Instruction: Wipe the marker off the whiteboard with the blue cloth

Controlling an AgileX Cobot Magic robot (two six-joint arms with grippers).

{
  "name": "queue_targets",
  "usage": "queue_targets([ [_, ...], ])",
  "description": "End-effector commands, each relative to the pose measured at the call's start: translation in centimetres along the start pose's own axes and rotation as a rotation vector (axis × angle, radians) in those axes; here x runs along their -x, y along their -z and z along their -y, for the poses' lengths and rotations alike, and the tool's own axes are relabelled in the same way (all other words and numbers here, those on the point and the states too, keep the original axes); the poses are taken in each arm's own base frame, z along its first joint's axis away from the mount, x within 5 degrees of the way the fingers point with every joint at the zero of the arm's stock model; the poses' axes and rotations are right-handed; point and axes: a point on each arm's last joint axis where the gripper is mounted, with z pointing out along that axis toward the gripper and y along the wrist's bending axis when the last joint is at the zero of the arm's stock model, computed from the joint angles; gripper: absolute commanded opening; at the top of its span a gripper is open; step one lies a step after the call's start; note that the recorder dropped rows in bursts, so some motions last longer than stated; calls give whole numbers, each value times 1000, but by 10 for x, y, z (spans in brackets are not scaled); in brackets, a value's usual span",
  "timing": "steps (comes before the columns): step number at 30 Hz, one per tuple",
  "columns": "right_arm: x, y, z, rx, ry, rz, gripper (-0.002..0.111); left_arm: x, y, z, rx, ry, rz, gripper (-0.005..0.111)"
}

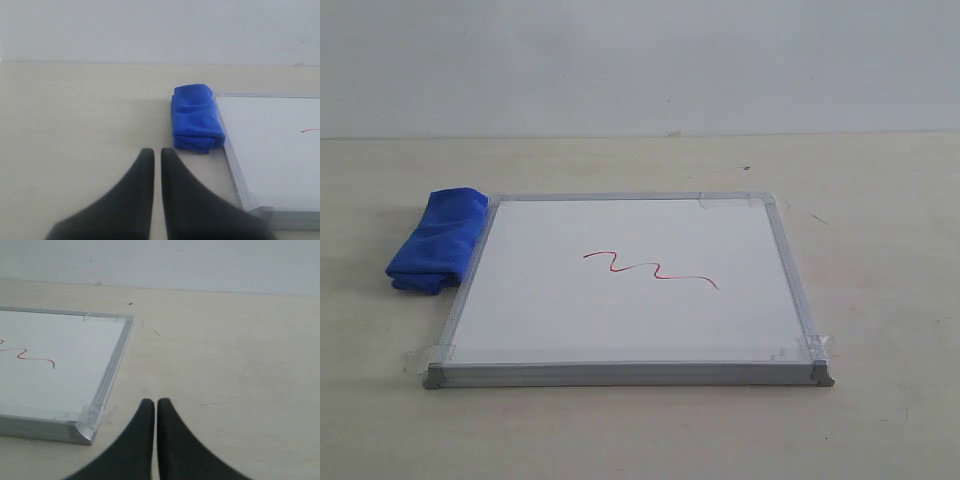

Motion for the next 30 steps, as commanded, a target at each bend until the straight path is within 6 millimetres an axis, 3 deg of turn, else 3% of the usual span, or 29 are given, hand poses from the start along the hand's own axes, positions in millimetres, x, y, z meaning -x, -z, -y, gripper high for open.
queue_targets([
  [1, 1, 0, 0, -7, 1, 9, 0, 2, 0, 0, 1, 0, 17, 5],
  [6, 1, 0, 0, -7, 1, 9, 0, 4, 1, 0, 2, 0, 43, 5],
  [12, 1, 0, 0, -7, 1, 9, 0, 38, 8, 0, -2, 31, 423, 5],
  [15, 1, 0, 0, -7, 1, 9, 0, 51, 15, 0, -9, 54, 496, 5],
  [22, 1, 0, 0, -7, 1, 9, 0, 115, 23, 2, -11, 45, 484, 5],
  [25, 1, 0, 0, -7, 1, 9, 0, 144, 13, 3, -9, 46, 448, 5],
  [30, 1, 0, 0, -7, 1, 9, 0, 174, -7, 4, -7, 46, 430, 5],
])
